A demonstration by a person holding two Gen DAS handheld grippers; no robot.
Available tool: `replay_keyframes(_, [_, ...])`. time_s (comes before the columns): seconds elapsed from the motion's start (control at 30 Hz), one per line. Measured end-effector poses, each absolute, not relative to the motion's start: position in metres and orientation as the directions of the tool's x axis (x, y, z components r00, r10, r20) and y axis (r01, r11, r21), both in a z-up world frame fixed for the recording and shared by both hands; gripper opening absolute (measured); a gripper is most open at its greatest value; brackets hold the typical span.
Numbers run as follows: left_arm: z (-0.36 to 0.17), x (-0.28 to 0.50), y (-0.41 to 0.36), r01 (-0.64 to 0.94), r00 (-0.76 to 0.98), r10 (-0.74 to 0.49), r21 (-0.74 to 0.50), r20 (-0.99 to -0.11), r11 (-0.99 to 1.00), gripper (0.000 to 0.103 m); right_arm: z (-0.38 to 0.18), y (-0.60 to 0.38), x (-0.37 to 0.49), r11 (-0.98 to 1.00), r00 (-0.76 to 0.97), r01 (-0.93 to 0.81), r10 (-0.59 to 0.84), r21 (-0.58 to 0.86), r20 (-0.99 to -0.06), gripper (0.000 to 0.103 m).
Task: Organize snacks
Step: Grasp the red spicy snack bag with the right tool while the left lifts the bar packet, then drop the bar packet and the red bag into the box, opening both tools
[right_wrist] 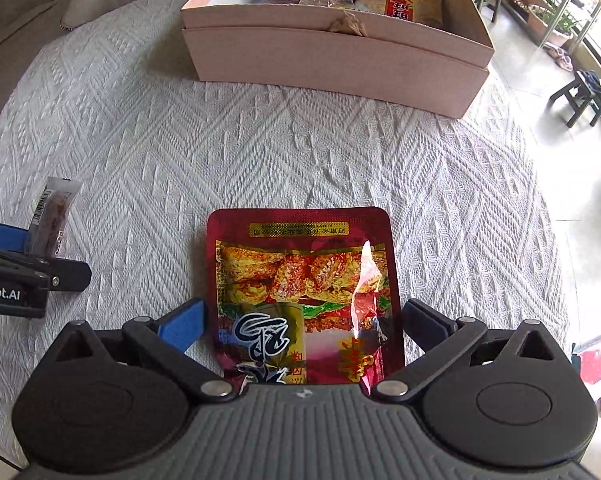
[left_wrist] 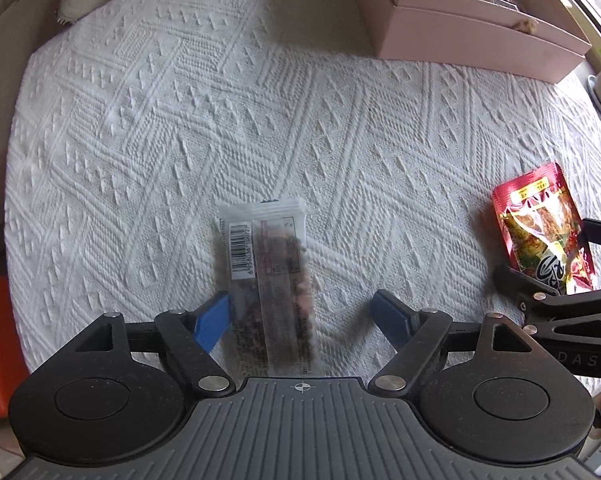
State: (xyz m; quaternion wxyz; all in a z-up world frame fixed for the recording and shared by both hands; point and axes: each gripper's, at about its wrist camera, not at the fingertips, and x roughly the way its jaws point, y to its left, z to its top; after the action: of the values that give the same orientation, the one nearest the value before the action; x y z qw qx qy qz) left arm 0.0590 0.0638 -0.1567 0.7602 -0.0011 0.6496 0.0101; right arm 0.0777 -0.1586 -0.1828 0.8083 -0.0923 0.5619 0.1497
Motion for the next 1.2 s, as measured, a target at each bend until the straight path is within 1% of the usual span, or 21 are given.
replay_keyframes(0.07, [-0.156,0.059,0.066,-0.032,0.157,0.01,0.005,-0.987,0.999,0.083,-0.183,-0.16,0.074,0.937,0.341,-0.348,0.144,0.018,-0.929,0.103])
replay_keyframes(0.1, [-0.155,0.059,0.068,-0.041,0.162,0.009,0.002,-0.987,0.999,0.079,-0.183,-0.161,0.072,0.936,0.346,-0.351,0.146,0.017,-0.927,0.103])
replay_keyframes(0.17, [-0.152,0.056,0.072,-0.069,0.177,0.016,0.004,-0.984,0.998,0.068,-0.182,-0.162,0.07,0.936,0.349,-0.351,0.147,0.016,-0.926,0.103])
replay_keyframes(0.2, [-0.15,0.055,0.076,-0.085,0.186,0.019,0.003,-0.982,0.996,0.057,-0.182,-0.163,0.07,0.936,0.347,-0.351,0.146,0.016,-0.926,0.103])
replay_keyframes(0.23, [-0.149,0.053,0.081,-0.106,0.194,0.023,0.002,-0.981,0.994,0.044,-0.182,-0.163,0.071,0.936,0.345,-0.352,0.145,0.015,-0.927,0.103])
replay_keyframes(0.27, [-0.147,0.052,0.086,-0.126,0.199,0.013,-0.012,-0.98,0.992,0.042,-0.182,-0.162,0.071,0.935,0.342,-0.353,0.144,0.015,-0.929,0.103])
replay_keyframes(0.4, [-0.145,0.044,0.103,-0.198,0.21,-0.043,-0.085,-0.977,0.976,0.04,-0.18,-0.161,0.073,0.927,0.323,-0.375,0.144,0.014,-0.935,0.103])
replay_keyframes(0.53, [-0.13,0.033,0.095,-0.171,0.241,-0.059,-0.103,-0.969,0.98,0.04,-0.178,-0.164,0.075,0.923,0.299,-0.384,0.152,0.027,-0.942,0.103])
replay_keyframes(0.73, [-0.124,0.024,0.078,-0.135,0.23,-0.114,-0.148,-0.966,0.98,0.04,-0.173,-0.179,0.069,0.927,0.272,-0.36,0.215,0.108,-0.938,0.103])
replay_keyframes(0.77, [-0.124,0.023,0.077,-0.134,0.226,-0.119,-0.152,-0.967,0.979,0.04,-0.174,-0.179,0.068,0.926,0.276,-0.364,0.207,0.098,-0.938,0.101])
replay_keyframes(0.83, [-0.125,0.022,0.071,-0.129,0.219,-0.125,-0.156,-0.968,0.979,0.04,-0.172,-0.173,0.065,0.921,0.297,-0.387,0.177,0.051,-0.938,0.094])
replay_keyframes(0.87, [-0.124,0.022,0.068,-0.126,0.22,-0.128,-0.158,-0.967,0.979,0.04,-0.17,-0.17,0.063,0.913,0.301,-0.407,0.17,0.035,-0.938,0.093])
replay_keyframes(0.9, [-0.123,0.023,0.066,-0.123,0.221,-0.13,-0.16,-0.966,0.979,0.04,-0.168,-0.168,0.061,0.908,0.303,-0.418,0.174,0.033,-0.937,0.087])
replay_keyframes(0.97, [-0.119,0.024,0.062,-0.115,0.227,-0.142,-0.171,-0.963,0.978,0.04,-0.159,-0.169,0.059,0.907,0.301,-0.418,0.182,0.042,-0.936,0.081])
replay_keyframes(1.07, [-0.098,0.028,0.054,-0.091,0.28,-0.166,-0.198,-0.945,0.976,0.04,-0.136,-0.181,0.057,0.922,0.308,-0.377,0.218,0.091,-0.926,0.08])
replay_keyframes(1.2, [-0.044,0.048,0.047,-0.05,0.406,-0.221,-0.263,-0.887,0.963,0.04,-0.095,-0.203,0.052,0.932,0.35,-0.341,0.243,0.119,-0.905,0.079])
